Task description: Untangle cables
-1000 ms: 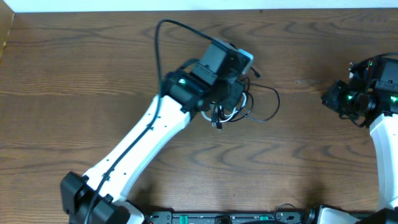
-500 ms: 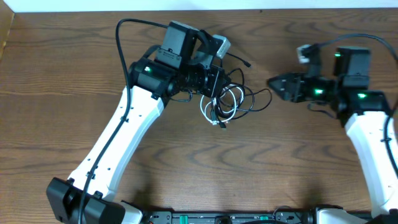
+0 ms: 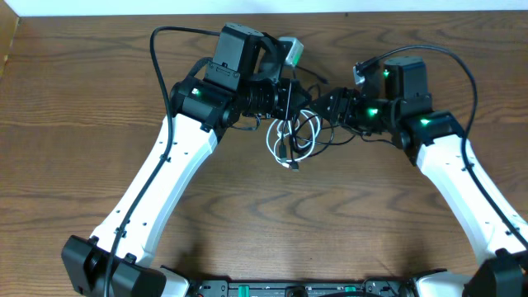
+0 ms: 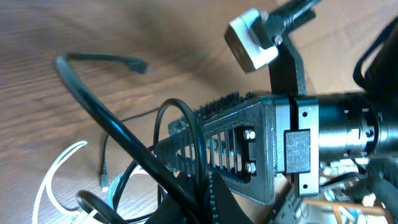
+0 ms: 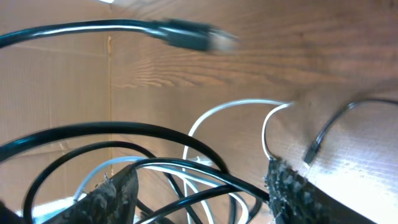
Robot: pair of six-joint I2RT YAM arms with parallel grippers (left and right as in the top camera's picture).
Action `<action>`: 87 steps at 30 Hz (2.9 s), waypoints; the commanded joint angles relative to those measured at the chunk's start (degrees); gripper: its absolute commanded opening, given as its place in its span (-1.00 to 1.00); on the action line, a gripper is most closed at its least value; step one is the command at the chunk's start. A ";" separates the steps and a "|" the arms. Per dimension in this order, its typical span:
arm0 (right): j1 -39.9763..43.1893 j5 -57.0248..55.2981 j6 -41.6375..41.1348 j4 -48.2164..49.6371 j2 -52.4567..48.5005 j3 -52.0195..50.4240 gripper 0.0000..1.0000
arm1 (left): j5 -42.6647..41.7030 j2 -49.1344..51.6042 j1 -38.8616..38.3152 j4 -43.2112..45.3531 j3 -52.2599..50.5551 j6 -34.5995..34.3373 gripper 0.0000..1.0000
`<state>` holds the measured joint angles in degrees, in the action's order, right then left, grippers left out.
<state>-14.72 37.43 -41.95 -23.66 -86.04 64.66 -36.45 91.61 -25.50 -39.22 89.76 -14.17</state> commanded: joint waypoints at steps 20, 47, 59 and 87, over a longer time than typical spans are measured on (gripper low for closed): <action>-1.03 8.76 -7.52 6.19 -2.49 0.15 0.17 | 13.60 1.77 0.20 0.68 0.31 -2.43 -0.85; -3.50 1.31 -12.57 18.93 -15.65 0.15 -0.98 | 11.56 2.58 -0.22 -0.96 0.31 -2.43 -0.85; 11.19 27.98 -12.20 23.21 -5.11 0.15 -0.98 | 21.07 2.58 5.88 -11.67 0.31 8.66 -0.85; 25.88 -23.71 23.43 -21.94 -3.43 0.15 -0.02 | 4.57 -5.75 5.88 4.42 2.16 12.41 -0.85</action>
<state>11.03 20.53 -26.22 -45.12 -90.26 64.34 -20.49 92.40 -19.92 -39.22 89.73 -2.13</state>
